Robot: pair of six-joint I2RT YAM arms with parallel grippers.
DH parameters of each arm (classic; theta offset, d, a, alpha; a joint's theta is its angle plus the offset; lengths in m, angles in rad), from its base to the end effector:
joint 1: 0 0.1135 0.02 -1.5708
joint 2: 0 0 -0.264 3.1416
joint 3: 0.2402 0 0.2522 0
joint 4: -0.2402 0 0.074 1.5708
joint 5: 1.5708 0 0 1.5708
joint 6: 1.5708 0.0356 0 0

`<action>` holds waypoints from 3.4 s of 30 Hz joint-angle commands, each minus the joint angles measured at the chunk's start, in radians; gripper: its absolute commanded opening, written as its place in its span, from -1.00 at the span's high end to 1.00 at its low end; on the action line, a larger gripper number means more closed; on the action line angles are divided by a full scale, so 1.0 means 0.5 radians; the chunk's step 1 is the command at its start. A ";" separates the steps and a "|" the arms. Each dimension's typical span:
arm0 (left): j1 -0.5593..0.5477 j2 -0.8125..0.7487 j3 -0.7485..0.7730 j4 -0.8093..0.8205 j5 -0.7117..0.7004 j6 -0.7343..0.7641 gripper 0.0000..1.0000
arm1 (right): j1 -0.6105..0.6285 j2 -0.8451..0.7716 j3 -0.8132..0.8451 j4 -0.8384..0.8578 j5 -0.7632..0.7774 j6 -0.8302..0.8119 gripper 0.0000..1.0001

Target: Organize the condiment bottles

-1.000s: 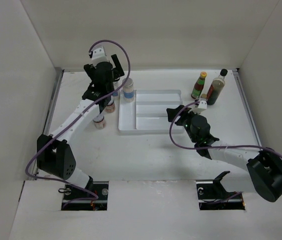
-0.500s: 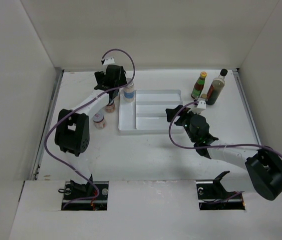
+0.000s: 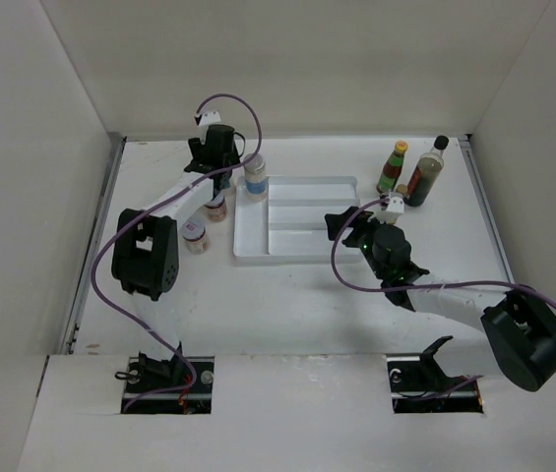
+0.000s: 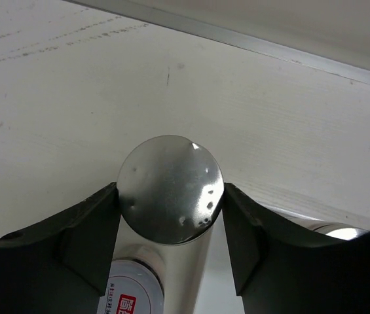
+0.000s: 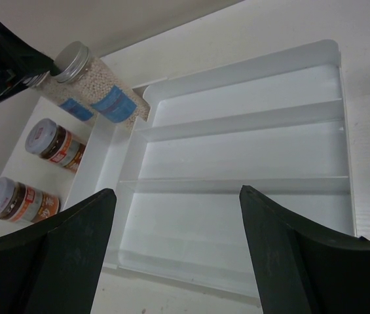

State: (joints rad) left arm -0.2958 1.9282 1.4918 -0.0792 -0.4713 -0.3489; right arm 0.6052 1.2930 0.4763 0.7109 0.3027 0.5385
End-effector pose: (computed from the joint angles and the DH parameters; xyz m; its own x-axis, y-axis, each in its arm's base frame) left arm 0.4368 -0.1162 0.2595 -0.4028 -0.1957 -0.8941 -0.2722 0.9583 -0.0870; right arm 0.2251 0.1428 0.2185 -0.2280 0.4375 -0.8698 -0.2124 0.8495 0.4830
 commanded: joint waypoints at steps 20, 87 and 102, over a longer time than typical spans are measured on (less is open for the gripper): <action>-0.468 -1.181 -0.955 0.735 -0.232 -0.085 0.27 | 0.037 0.022 0.087 0.094 -0.041 -0.022 -0.66; -0.088 -1.150 -1.775 0.628 -0.444 -0.483 0.15 | 0.046 0.031 0.097 0.082 -0.050 -0.028 -0.73; -0.808 -1.792 -1.680 0.428 -0.551 -0.431 0.29 | 0.046 0.016 0.091 0.082 -0.047 -0.034 -0.74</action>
State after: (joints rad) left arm -0.6312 0.9966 0.5640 0.0551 -0.7227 -0.5659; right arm 0.6167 1.3041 0.4835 0.7105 0.2905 0.5308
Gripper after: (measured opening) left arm 0.614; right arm 0.870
